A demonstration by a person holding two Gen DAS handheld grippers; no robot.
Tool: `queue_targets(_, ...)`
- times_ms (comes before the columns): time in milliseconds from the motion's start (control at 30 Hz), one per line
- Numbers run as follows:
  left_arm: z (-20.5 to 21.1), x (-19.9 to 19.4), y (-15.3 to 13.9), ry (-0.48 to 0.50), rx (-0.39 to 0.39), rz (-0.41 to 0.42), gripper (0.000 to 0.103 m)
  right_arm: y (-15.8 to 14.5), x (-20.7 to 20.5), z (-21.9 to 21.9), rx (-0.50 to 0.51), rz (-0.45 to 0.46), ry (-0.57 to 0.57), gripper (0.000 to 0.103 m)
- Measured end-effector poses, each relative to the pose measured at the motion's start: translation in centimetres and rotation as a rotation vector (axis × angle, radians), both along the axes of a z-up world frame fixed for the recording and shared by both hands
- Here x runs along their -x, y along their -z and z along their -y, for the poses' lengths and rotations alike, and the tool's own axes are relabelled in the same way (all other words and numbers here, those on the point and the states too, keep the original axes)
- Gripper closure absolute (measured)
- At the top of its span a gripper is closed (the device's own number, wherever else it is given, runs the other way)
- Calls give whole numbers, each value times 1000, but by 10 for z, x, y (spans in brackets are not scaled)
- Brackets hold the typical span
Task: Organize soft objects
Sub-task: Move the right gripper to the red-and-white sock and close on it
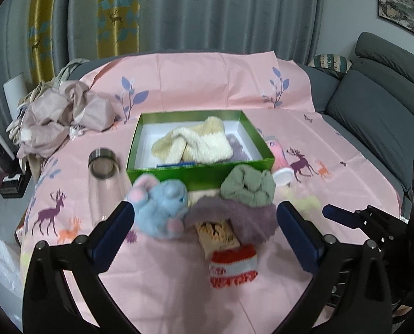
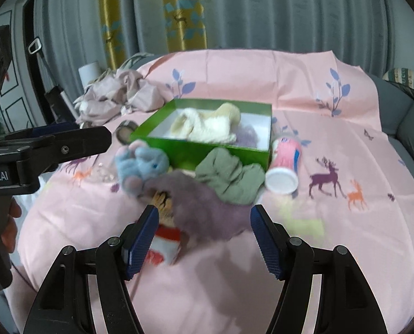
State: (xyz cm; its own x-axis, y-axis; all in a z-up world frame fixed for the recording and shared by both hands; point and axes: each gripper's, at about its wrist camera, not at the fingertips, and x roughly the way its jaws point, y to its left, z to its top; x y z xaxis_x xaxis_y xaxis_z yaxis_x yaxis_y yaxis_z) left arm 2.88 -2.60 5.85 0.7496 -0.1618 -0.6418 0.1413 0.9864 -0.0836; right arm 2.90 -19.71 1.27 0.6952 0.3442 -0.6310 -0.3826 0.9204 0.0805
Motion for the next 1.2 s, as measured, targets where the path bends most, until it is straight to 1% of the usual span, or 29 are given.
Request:
queue_targets(200,-5,12,23,-20,27,-62,1,13,12,-5,-7,-40,-15,34)
queue_targets(467,-17,19,56,-42,77,-160,1,32,15,-15,-8,-88,-43,34)
queue_targets(567,-25,21,65,-47,102,-179,1,39,15,-15,-12,-104,-50,34)
queue_targets(700,-33,24,75,-41,156,-197,1,49,16,-15,-30,-134,-66,34)
queue_targets(867,-37,23,94,-37,218,-247,1,64,20,-22,-48,-171,-103,34)
queue_targets(1000,-33,21,105,-25,245,-273,2,74,20,-27,-54,-190,-119,34)
queue_targets(1200,-27,15,108,27,274,-276,6,80,13,-28,-75,-198,-123,34)
